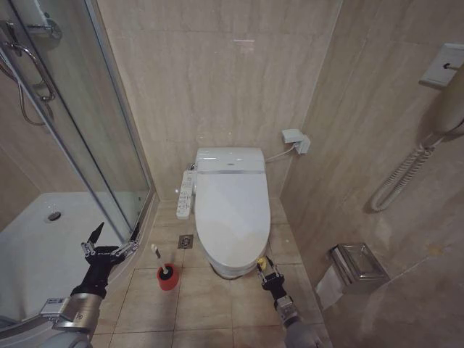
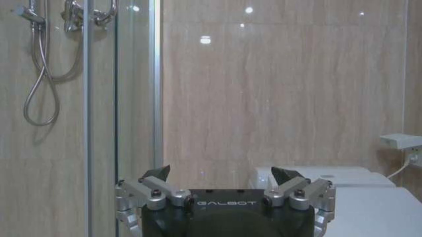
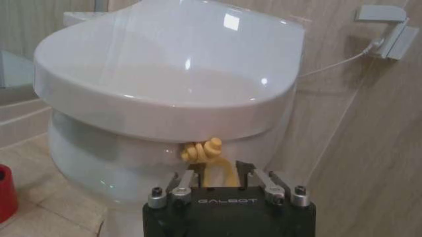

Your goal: Open the toilet lid, clean the toilet bowl with a toilet brush, close the toilet lid, and flush.

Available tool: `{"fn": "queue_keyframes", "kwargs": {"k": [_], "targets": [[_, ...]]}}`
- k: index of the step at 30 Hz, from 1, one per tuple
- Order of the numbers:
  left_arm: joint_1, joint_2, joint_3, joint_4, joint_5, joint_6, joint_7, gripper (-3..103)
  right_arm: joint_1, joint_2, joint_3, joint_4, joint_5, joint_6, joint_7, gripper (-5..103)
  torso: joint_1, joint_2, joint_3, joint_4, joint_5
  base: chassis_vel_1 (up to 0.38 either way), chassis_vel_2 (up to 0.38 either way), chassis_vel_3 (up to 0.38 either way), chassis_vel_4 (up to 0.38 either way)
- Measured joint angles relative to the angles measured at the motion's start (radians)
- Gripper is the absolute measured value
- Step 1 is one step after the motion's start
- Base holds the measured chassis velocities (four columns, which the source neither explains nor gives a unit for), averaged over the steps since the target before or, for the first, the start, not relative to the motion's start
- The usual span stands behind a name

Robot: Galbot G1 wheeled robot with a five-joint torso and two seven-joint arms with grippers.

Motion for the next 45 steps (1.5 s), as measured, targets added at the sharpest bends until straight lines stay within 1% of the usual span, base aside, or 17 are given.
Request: {"fn": "queue_keyframes", "kwargs": {"k": [1,2,5,8,9,15,16,19,25,38,45], "targets": [[0.0,0.0,0.0,0.0,0.0,0.0,0.0,100,0.0,0.0,0.0,0.0,0.0,0.0,0.0,57,0.0,0.0,0.0,0.0,0.0,0.0,0.0,0.0,0.0],[0.0,0.0,0.0,0.0,0.0,0.0,0.0,100,0.001,0.0,0.0,0.0,0.001,0.0,0.0,30,0.0,0.0,0.0,0.0001,0.0,0.0,0.0,0.0,0.0],[0.0,0.0,0.0,0.0,0.0,0.0,0.0,100,0.002,-0.002,0.0,0.0,0.003,0.003,-0.002,30,0.0,0.0,0.0,0.0005,0.0002,0.0,0.0,0.0,0.0],[0.0,0.0,0.0,0.0,0.0,0.0,0.0,100,0.001,-0.002,0.001,0.0,0.005,0.007,-0.003,30,0.0,0.0,0.0,0.0004,0.0,0.0,0.0,0.0,0.0],[0.0,0.0,0.0,0.0,0.0,0.0,0.0,100,0.001,-0.003,0.002,0.0,0.006,0.009,-0.003,4,0.0,0.0,0.0,0.0003,-0.0001,0.0,0.0,0.0,0.0],[0.0,0.0,0.0,0.0,0.0,0.0,0.0,100,-0.004,-0.003,0.015,0.006,0.015,0.015,-0.004,4,0.0,0.0,0.0,0.0003,-0.0001,0.0,0.0,0.0,0.0],[0.0,0.0,0.0,0.0,0.0,0.0,0.0,100,-0.004,-0.004,0.017,0.009,0.018,0.015,-0.004,2,0.0,0.0,0.0,0.0003,-0.0001,0.0,0.0,0.0,0.0],[0.0,0.0,0.0,0.0,0.0,0.0,0.0,100,-0.009,-0.006,0.028,0.023,0.029,0.014,-0.003,2,0.0,0.0,0.0,0.0002,-0.0001,0.0,0.0,0.0,0.0],[0.0,0.0,0.0,0.0,0.0,0.0,0.0,100,-0.027,-0.012,0.057,0.081,0.058,-0.007,0.0,2,0.0,0.0,0.0,-0.0003,-0.0002,0.0,0.0,0.0,0.0],[0.0,0.0,0.0,0.0,0.0,0.0,0.0,100,-0.071,-0.014,0.128,0.264,0.169,-0.043,0.008,2,0.0,0.0,0.0,0.0002,0.0,0.0,0.0,0.0,0.0],[0.0,0.0,0.0,0.0,0.0,0.0,0.0,100,-0.079,-0.01,0.154,0.367,0.225,-0.076,0.032,2,0.0,0.0,0.0,0.0001,-0.0001,0.0,0.0,0.0,0.0]]}}
